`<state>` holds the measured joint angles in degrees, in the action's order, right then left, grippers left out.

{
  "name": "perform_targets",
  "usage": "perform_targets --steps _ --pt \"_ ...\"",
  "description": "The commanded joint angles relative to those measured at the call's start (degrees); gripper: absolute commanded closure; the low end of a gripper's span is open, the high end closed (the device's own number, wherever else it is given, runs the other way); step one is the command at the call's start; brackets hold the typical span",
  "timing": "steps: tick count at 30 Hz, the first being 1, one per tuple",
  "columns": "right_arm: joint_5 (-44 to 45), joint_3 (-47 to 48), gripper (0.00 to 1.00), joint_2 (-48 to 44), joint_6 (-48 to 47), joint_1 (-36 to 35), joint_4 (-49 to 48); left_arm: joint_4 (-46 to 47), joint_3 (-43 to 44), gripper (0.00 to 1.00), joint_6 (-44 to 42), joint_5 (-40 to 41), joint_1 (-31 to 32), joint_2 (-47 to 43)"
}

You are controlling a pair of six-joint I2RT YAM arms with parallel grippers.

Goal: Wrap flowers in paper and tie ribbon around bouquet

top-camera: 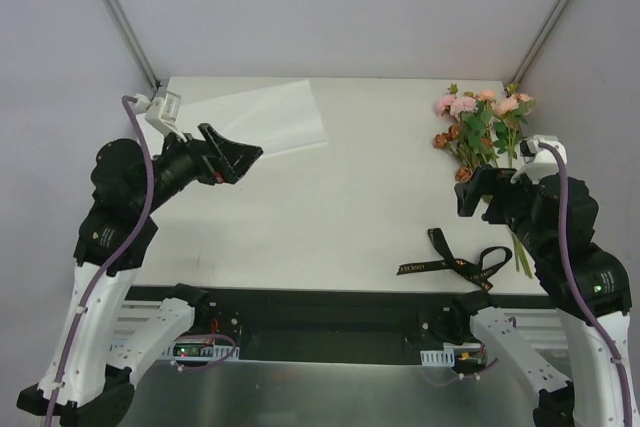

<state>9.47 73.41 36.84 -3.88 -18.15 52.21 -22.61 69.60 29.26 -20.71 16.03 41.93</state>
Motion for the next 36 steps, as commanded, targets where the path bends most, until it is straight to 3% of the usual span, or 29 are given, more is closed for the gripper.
perform_targets --steps 1,5,8,12,13,14,16,24,29,36 --pt "-3.4 -0.1 0.04 2.44 -0.16 -0.31 0.27 -0.5 -2.27 0.01 8.09 -5.22 -0.39 4.02" --pt "-11.29 -2.47 0.04 3.41 0.01 -0.39 -1.4 0.81 -7.7 0.01 14.68 1.53 -0.48 7.98" --pt "-14.12 -4.58 0.04 3.59 0.8 -0.48 -2.55 6.78 -14.81 0.01 21.26 8.55 -1.44 10.01" --pt "-15.54 -6.69 0.04 2.89 2.21 -0.74 -3.95 26.16 -29.23 0.02 35.57 7.62 -6.0 14.91" --pt "-15.63 -6.96 0.04 2.1 2.38 -0.74 -4.3 38.66 -32.48 0.03 41.7 7.61 -6.62 16.67" --pt "-15.54 -7.4 0.04 1.66 2.47 -0.83 -4.57 45.05 -38.52 0.04 44.63 7.96 -6.98 18.78" --pt "-15.45 -7.66 0.04 0.69 2.3 -0.83 -4.48 59.7 -41.82 0.06 48.6 9.1 -6.89 27.21" --pt "-14.66 -8.1 0.04 -2.12 0.63 -0.83 -3.69 72.71 -34.9 0.12 54.06 14.38 -6.81 53.92" --pt "-15.1 -8.46 0.04 -2.47 0.1 -0.83 -5.09 74.2 -30.85 0.19 57.49 18.5 -6.45 61.42" --pt "-15.72 -8.02 0.04 -2.03 -0.78 -0.92 -6.15 78.06 -27.51 0.4 60.39 19.21 -6.36 70.12"
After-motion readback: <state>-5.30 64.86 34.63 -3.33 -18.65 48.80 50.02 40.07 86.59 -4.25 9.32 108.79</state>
